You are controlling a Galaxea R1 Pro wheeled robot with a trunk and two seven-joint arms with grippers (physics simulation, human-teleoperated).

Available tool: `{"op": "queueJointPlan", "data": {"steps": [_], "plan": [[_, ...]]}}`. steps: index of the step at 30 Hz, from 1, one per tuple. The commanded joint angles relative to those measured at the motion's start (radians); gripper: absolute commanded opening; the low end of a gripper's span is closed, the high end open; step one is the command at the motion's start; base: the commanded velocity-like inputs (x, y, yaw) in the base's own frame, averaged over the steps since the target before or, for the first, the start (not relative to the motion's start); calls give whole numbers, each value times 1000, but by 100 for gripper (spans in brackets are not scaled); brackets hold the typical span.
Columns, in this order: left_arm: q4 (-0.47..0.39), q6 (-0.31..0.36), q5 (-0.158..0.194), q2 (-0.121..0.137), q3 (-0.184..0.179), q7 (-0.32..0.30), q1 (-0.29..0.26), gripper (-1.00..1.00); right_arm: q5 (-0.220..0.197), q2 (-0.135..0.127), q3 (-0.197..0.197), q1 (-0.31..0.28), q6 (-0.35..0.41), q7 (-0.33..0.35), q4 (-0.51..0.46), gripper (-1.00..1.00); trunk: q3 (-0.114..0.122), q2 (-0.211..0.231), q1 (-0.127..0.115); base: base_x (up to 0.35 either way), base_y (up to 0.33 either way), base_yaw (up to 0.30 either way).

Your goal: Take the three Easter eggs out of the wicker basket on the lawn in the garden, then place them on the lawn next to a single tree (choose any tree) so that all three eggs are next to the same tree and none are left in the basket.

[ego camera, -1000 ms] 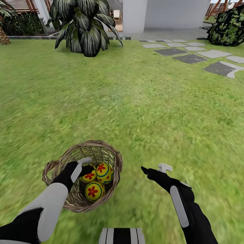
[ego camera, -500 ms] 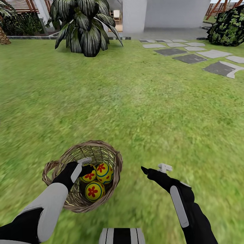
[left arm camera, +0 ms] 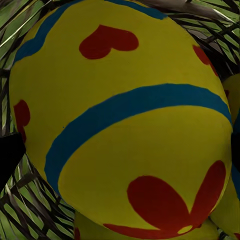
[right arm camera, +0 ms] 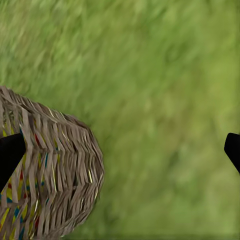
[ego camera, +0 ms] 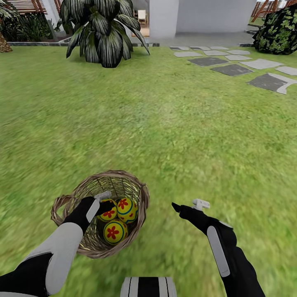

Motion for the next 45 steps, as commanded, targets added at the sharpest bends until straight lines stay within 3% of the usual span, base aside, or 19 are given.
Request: {"op": "queueJointPlan", "data": {"steps": [1, 20, 21, 45], "plan": [[-2, 4, 11, -1, 3, 7, 0, 100, 1, 1, -3, -1, 6, 6, -1, 100, -1, 0, 0, 0, 0, 0], [-2, 3, 11, -2, 4, 7, 0, 100, 1, 1, -3, -1, 6, 6, -1, 100, -1, 0, 0, 0, 0, 0], [-2, 3, 11, -2, 4, 7, 0, -100, 1, 1, -3, -1, 6, 6, -1, 100, -1, 0, 0, 0, 0, 0], [-2, 3, 11, -1, 4, 9, 0, -100, 1, 1, -3, 0, 6, 6, -1, 100, -1, 0, 0, 0, 0, 0]]}}
